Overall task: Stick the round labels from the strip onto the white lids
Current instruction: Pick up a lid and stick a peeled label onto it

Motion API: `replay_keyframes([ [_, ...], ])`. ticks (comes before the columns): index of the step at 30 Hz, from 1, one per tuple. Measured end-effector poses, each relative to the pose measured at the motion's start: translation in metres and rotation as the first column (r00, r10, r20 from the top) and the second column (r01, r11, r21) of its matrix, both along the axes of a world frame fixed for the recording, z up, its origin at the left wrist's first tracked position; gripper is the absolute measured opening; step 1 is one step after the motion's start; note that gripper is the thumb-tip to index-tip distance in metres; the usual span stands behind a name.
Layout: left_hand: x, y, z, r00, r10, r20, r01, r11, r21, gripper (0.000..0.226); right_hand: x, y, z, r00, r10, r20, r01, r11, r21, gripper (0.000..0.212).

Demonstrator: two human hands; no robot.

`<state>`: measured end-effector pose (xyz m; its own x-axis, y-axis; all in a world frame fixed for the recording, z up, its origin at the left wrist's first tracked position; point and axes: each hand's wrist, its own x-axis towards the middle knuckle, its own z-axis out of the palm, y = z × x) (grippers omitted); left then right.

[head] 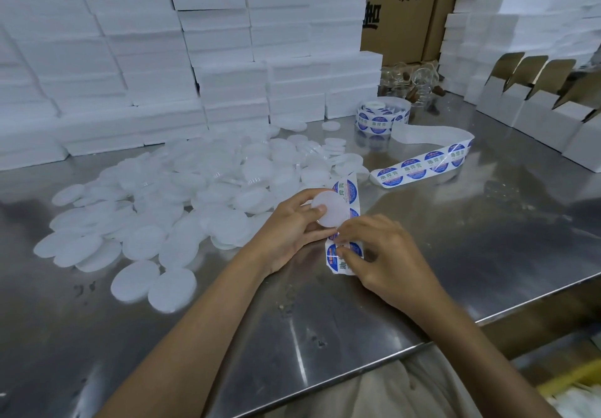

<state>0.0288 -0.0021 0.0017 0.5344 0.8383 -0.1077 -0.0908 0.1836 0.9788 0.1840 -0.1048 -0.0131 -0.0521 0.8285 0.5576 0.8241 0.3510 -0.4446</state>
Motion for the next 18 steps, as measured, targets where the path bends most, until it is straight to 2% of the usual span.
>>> replay_keyframes([
  [2,0.000,0.000,-0.001,1.000,0.005,0.018,-0.004,1.000,-0.022,0.031,-0.001,-0.002,0.001,0.994,0.035,-0.100,-0.033,0.999,0.027,0.011],
  [3,-0.001,0.000,-0.001,1.000,0.008,0.026,-0.007,1.000,-0.031,0.031,-0.002,-0.003,0.002,0.974,0.048,-0.221,-0.048,0.999,0.006,0.011],
  [4,-0.001,0.000,-0.002,0.999,0.011,0.031,-0.010,0.999,-0.036,0.032,-0.001,-0.003,0.003,0.917,0.061,-0.394,-0.079,0.996,-0.031,0.011],
  [6,-0.003,0.000,-0.002,0.998,0.016,0.053,-0.013,0.999,-0.051,0.033,-0.001,-0.003,0.009,0.673,0.071,-0.736,-0.182,0.981,-0.071,0.010],
  [8,-0.005,0.000,-0.002,0.994,0.028,0.109,-0.017,0.995,-0.095,0.037,-0.001,0.000,0.017,0.443,0.053,-0.895,-0.245,0.967,-0.063,0.012],
  [9,-0.006,0.000,-0.002,0.990,0.036,0.138,-0.019,0.993,-0.118,0.039,0.000,0.003,0.021,0.380,0.050,-0.924,-0.266,0.962,-0.058,0.014],
  [11,-0.007,0.001,-0.001,0.981,0.046,0.190,-0.018,0.989,-0.147,0.042,0.001,0.011,0.029,0.342,0.055,-0.938,-0.308,0.950,-0.056,0.018],
  [15,-0.012,0.004,0.006,0.958,0.074,0.276,-0.033,0.988,-0.150,0.041,-0.003,0.029,0.041,0.332,0.056,-0.942,-0.387,0.919,-0.081,0.020],
  [18,-0.018,0.009,0.013,0.924,0.127,0.360,-0.065,0.982,-0.180,0.040,-0.008,0.041,0.043,0.432,0.066,-0.899,-0.417,0.899,-0.134,0.021],
])
